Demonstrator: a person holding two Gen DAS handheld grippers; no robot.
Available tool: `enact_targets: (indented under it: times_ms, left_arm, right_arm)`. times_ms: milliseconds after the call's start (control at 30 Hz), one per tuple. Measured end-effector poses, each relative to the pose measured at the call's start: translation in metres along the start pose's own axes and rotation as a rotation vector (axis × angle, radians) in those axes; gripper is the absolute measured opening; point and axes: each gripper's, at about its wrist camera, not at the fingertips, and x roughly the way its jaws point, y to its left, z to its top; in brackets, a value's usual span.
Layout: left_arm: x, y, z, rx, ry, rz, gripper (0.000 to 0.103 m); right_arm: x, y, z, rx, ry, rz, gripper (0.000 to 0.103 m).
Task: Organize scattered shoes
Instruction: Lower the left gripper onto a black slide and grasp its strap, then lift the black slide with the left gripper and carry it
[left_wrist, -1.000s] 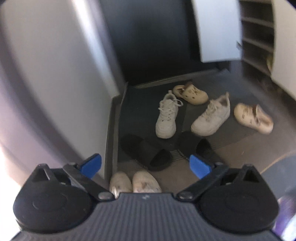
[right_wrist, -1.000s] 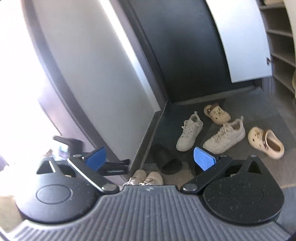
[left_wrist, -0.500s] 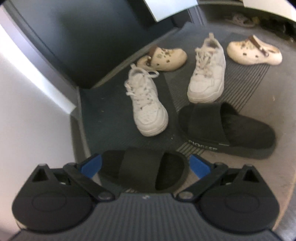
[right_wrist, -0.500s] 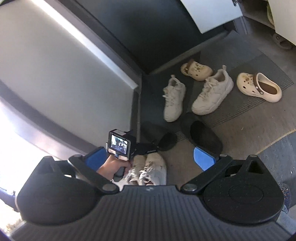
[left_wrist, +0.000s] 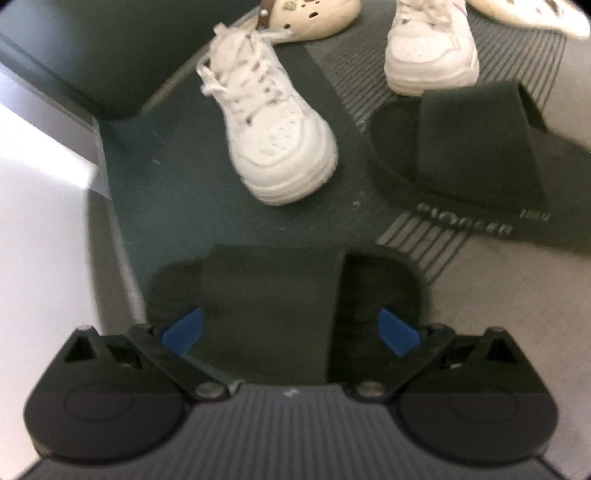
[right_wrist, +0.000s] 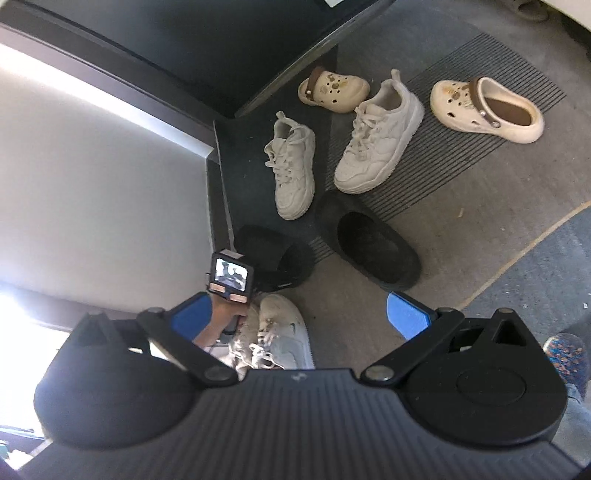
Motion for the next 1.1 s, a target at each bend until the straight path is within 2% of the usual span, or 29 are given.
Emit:
enact_targets:
  times_ms: [100, 267, 333, 433, 500, 733, 867, 967, 1100]
  left_arm:
    - [0.007, 0.0, 0.006, 0.026, -0.016, -0.002, 0.103]
    - [0.01, 0.005, 0.01, 0.007, -0.098, 0.008, 0.103]
    - [0.005, 0.009, 0.008, -0.018, -0.142, -0.01, 0.103]
    - [-0.001, 0.018, 0.004, -0.059, -0.178, -0.074, 0.103]
    - [-0.001, 0.02, 0.001, -0.054, -0.18, -0.107, 0.103]
    - [0.004, 0.005, -0.002, 0.074, -0.159, -0.029, 0.103]
    - [0.007, 0.009, 0.008, 0.038, -0.152, -0.039, 0.103]
    - [-0.001, 0.024, 0.014, -0.037, -0.193, -0.082, 0.103]
    - [-0.004, 0.032, 0.011, -0.034, -0.199, -0.054, 0.103]
  right_arm:
    - [0.011, 0.002, 0.01, 0.003, 0.019, 0.015, 0.103]
    - [0.028, 0.005, 0.017, 0.029, 0.077, 0.023, 0.103]
    - [0.034, 0.008, 0.018, 0.026, 0.089, 0.027, 0.103]
    - [0.038, 0.01, 0.02, 0.034, 0.089, 0.029, 0.103]
    - [0.04, 0.011, 0.021, 0.043, 0.087, 0.029, 0.103]
    - [0.053, 0.024, 0.015, 0.025, 0.124, 0.039, 0.103]
    - [0.058, 0.031, 0.012, 0.009, 0.148, 0.053, 0.103]
    - [0.058, 0.033, 0.01, 0.007, 0.148, 0.055, 0.103]
    - [0.055, 0.031, 0.01, 0.012, 0.137, 0.056, 0.103]
